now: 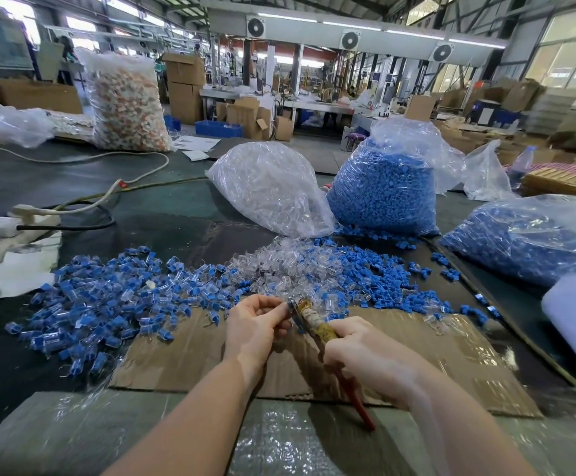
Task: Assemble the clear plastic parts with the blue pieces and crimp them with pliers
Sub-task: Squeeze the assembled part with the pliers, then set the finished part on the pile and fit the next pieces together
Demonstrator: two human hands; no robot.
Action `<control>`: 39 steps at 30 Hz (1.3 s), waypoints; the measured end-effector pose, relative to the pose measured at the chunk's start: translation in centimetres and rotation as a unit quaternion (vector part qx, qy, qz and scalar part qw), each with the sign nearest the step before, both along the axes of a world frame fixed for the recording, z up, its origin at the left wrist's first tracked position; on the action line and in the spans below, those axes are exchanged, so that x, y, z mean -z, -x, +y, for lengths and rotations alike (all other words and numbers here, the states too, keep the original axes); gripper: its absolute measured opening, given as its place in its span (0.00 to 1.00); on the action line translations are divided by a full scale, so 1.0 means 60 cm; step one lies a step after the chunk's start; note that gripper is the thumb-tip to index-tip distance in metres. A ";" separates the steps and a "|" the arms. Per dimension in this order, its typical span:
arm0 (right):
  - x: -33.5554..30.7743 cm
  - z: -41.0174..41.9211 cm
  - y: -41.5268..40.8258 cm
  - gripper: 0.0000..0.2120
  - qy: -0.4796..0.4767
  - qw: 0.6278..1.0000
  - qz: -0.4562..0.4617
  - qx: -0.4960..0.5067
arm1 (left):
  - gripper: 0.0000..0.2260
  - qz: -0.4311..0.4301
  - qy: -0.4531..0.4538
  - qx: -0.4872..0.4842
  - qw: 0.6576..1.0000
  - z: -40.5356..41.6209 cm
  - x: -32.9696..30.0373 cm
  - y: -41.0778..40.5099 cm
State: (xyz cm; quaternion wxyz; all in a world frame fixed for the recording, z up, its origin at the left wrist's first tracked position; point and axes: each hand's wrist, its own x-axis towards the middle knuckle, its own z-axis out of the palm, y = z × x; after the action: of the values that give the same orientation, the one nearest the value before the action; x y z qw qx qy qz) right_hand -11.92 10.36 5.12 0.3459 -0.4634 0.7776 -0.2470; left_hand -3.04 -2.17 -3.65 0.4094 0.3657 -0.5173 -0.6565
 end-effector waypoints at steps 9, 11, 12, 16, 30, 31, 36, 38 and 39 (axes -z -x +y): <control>0.026 -0.009 0.000 0.15 0.036 0.998 0.054 0.001 | 0.01 0.007 -0.017 0.000 1.000 0.002 -0.002 0.000; 0.035 -0.009 0.000 0.15 0.045 0.997 0.066 0.008 | 0.01 0.004 -0.011 0.001 1.000 0.005 -0.004 -0.002; 0.039 -0.009 0.000 0.15 0.048 0.997 0.065 0.012 | 0.01 0.001 -0.008 0.002 1.000 0.006 -0.005 -0.003; 0.042 0.000 -0.002 0.04 0.096 0.994 -0.038 0.044 | 0.01 -0.004 -0.007 -0.007 1.000 0.007 -0.006 -0.005; 0.098 0.012 0.115 0.22 -0.004 0.914 0.339 0.221 | 0.05 -0.254 0.269 -0.149 0.917 -0.027 -0.018 -0.036; 0.103 0.013 0.118 0.23 -0.013 0.911 0.350 0.217 | 0.06 -0.295 0.298 -0.166 0.892 -0.041 -0.019 -0.048; 0.122 0.013 0.117 0.29 0.003 0.895 0.390 0.218 | 0.08 -0.431 0.378 -0.185 0.799 -0.094 -0.013 -0.108; 0.123 0.013 0.117 0.29 0.000 0.892 0.398 0.214 | 0.09 -0.462 0.386 -0.184 0.777 -0.103 -0.010 -0.118; 0.122 0.013 0.116 0.29 -0.006 0.891 0.400 0.213 | 0.10 -0.475 0.388 -0.184 0.768 -0.104 -0.009 -0.120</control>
State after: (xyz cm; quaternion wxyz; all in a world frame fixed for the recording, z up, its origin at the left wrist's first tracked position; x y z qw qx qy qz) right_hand -18.89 11.17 -2.18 -0.0522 -0.3442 0.9317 -0.1036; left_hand 4.14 -8.44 -3.12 0.3313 0.5289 -0.7794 -0.0549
